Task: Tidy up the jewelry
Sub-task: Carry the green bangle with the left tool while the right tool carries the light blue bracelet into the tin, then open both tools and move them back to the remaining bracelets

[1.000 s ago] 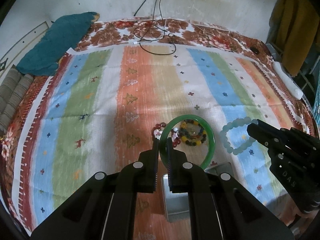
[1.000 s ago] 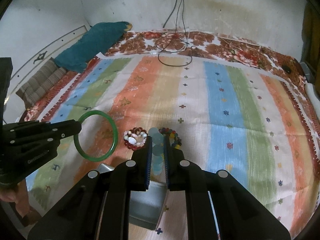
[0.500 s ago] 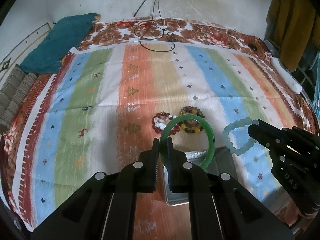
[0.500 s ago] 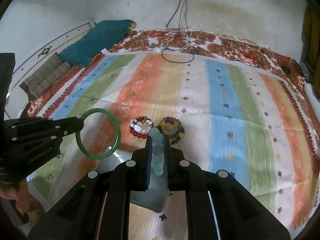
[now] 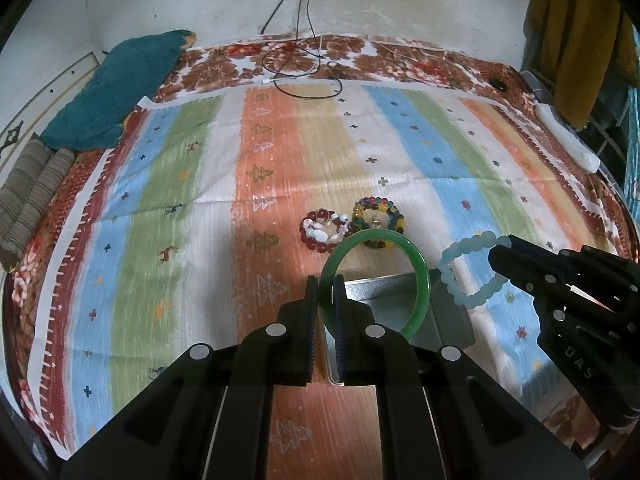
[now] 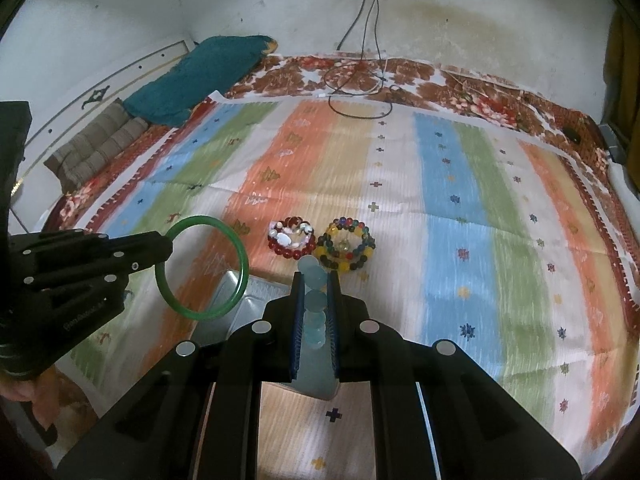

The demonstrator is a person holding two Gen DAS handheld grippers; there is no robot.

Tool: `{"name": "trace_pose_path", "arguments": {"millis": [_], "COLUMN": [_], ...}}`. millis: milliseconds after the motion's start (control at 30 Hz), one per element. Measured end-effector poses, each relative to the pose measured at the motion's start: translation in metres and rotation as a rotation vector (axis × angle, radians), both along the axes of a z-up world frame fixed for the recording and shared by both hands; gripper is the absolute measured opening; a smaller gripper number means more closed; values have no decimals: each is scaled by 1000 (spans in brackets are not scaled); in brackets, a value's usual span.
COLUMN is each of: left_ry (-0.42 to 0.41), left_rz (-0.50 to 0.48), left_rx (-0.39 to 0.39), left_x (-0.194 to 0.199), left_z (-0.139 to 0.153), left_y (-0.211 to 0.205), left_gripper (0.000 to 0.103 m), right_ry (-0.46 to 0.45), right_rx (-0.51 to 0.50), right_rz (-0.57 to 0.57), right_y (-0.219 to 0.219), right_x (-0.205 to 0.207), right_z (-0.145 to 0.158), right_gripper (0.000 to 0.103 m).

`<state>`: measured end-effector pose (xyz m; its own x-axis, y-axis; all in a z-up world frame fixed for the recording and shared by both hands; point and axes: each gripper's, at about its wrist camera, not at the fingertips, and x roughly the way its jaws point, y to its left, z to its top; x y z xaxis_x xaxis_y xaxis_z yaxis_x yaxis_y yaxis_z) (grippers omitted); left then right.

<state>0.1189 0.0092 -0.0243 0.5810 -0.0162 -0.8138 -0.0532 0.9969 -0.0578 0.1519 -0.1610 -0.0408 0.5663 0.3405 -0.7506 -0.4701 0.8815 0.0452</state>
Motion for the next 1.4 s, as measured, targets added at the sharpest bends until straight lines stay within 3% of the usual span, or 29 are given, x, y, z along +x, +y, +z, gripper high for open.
{"name": "trace_pose_path", "arguments": {"millis": [133, 267, 367, 700, 933, 1400], "left_ry": [49, 70, 81, 105, 136, 190], "left_rz": [-37, -13, 11, 81, 95, 89], "left_rx": [-73, -20, -19, -28, -2, 30], "left_x": [-4, -4, -2, 16, 39, 81], "left_z": [-5, -9, -10, -15, -25, -45], "left_y": [-5, -7, -1, 23, 28, 31], "left_gripper": [9, 13, 14, 38, 52, 57], "right_ry": [33, 28, 50, 108, 126, 156], "right_rx": [4, -5, 0, -35, -75, -119], "right_rz": [5, -42, -66, -91, -94, -99], "right_y": [-1, -7, -13, -14, -5, 7], "right_x": [0, 5, 12, 37, 60, 98], "right_z": [-3, -2, -4, -16, -25, -41], "right_gripper": [12, 30, 31, 48, 54, 61]}}
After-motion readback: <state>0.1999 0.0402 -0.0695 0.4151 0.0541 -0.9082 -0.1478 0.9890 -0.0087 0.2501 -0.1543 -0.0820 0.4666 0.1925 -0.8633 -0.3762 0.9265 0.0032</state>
